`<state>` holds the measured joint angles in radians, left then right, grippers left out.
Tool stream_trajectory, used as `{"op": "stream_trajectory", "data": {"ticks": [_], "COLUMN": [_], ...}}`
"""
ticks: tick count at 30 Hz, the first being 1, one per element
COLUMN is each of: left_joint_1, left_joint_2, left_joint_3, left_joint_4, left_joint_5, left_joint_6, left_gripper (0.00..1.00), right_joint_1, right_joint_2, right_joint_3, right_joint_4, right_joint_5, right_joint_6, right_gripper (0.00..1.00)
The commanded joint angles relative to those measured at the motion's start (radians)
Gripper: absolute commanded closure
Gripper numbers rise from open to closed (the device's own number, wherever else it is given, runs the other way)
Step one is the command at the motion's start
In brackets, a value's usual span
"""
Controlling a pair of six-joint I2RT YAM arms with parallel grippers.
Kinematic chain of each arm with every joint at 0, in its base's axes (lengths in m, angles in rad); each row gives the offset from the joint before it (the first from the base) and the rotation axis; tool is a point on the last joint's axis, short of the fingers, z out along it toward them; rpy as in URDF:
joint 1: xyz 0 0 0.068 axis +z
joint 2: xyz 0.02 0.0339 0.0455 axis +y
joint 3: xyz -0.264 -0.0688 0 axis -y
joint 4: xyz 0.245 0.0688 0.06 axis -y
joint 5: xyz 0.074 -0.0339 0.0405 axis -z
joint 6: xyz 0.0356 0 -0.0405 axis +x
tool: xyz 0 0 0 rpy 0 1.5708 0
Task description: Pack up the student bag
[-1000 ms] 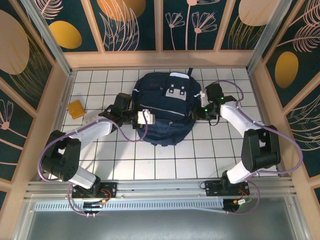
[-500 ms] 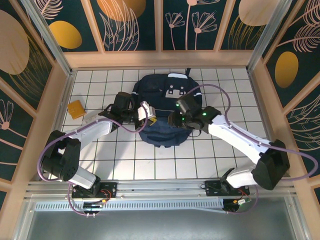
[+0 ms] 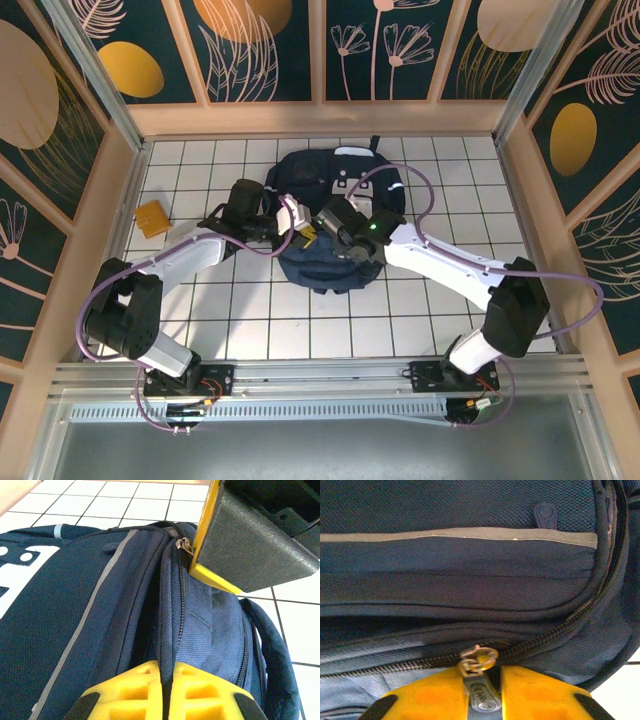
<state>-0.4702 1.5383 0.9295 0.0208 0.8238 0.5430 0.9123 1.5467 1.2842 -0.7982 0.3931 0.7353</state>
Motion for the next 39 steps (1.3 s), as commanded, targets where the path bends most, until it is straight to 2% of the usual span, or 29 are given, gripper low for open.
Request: {"op": "stream_trajectory", "data": {"ticks": [1,6,8,9,15,20,24,32,37,39], "left_joint_1": [-0.001,-0.001,-0.001,-0.001,-0.001,-0.002,-0.001,-0.001,0.000,0.002], "left_joint_2": [-0.009,-0.003,-0.003,-0.003,-0.005,0.000,-0.006,-0.022,-0.017,-0.020], "left_joint_3": [0.037,0.037,0.037,0.037,0.037,0.035,0.020,-0.022,-0.026,-0.037], "left_joint_4": [-0.007,-0.036,-0.035,-0.035,-0.048,-0.053,-0.056,-0.081,-0.124,-0.138], "left_joint_5": [0.097,0.060,0.051,0.051,0.032,0.018,-0.001,-0.044,-0.120,-0.159], "left_joint_6": [0.011,0.036,0.035,0.038,0.063,0.083,0.120,0.264,0.391,0.460], "left_gripper": [1.00,1.00,1.00,1.00,1.00,1.00,1.00,1.00,1.00,1.00], "right_joint_1": [-0.001,0.002,0.005,0.005,0.004,0.005,-0.033,-0.263,-0.359,-0.439], "right_joint_2": [0.033,0.058,0.075,0.083,0.079,0.083,0.043,-0.086,-0.099,-0.090], "right_joint_3": [0.058,0.092,0.110,0.116,0.105,0.135,0.092,-0.067,-0.086,-0.086], "right_joint_4": [-0.054,-0.128,-0.170,-0.186,-0.182,-0.234,-0.184,-0.060,-0.126,-0.154], "right_joint_5": [0.110,0.154,0.182,0.187,0.184,0.191,0.077,-0.321,-0.372,-0.406], "right_joint_6": [-0.022,-0.027,-0.014,-0.010,-0.029,-0.054,-0.191,-0.401,-0.508,-0.551], "right_gripper": [0.80,0.85,0.76,0.76,0.97,1.00,1.00,1.00,1.00,1.00]}}
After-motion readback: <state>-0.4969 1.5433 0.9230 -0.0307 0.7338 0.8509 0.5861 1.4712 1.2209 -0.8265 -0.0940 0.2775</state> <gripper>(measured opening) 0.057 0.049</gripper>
